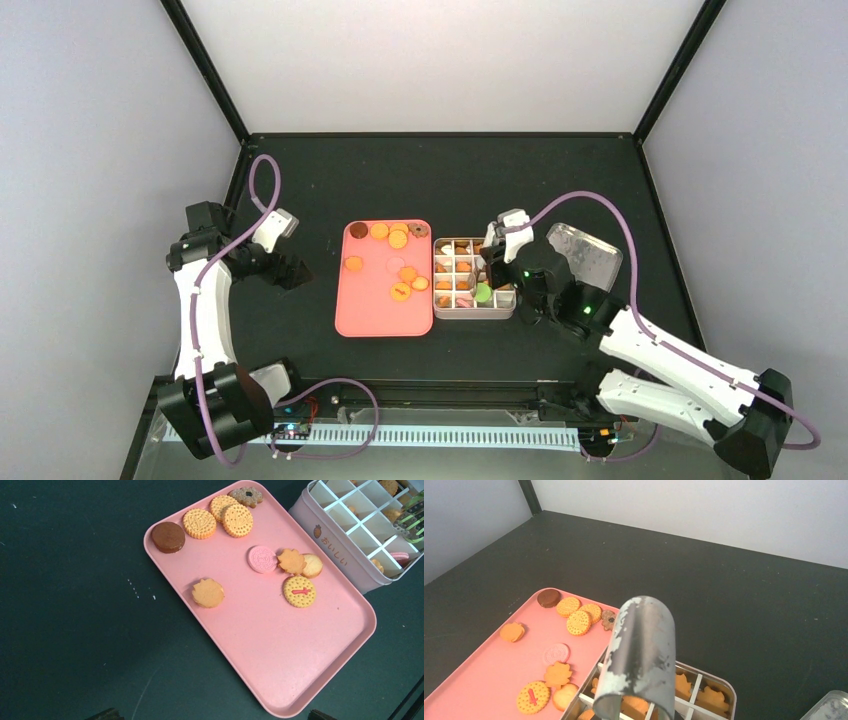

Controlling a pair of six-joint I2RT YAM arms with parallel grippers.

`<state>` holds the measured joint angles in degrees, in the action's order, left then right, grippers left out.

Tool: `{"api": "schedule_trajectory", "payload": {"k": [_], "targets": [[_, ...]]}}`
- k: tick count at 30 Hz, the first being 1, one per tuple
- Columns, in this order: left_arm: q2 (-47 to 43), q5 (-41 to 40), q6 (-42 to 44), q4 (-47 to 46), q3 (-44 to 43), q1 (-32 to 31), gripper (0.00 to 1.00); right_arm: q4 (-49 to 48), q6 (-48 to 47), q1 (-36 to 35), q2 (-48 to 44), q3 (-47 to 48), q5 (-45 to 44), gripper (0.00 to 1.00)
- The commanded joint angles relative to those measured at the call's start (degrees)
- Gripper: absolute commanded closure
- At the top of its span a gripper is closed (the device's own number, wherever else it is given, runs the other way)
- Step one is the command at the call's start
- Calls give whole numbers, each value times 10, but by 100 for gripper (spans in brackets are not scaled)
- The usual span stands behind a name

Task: Pack the cookies
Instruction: Place the fake cookies in the empty pocket of the box, then move the fake cookies to the packing box.

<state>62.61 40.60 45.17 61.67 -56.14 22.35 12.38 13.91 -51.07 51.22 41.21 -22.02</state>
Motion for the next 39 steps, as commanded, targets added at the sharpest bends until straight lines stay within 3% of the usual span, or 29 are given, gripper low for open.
{"api": "schedule_trajectory", "payload": {"k": [1,20,29,39], "targets": [[-6,7,0,12,-24,-5,1,11,5,1,-16,10,-12,73],[-5,6,7,18,-29,-5,1,36,-13,0,-9,39,16,66],[-3,7,6,13,-25,-5,1,48,-14,1,3,49,-14,75],[-8,4,12,16,-23,-6,1,37,-33,1,30,47,-28,65]]}}
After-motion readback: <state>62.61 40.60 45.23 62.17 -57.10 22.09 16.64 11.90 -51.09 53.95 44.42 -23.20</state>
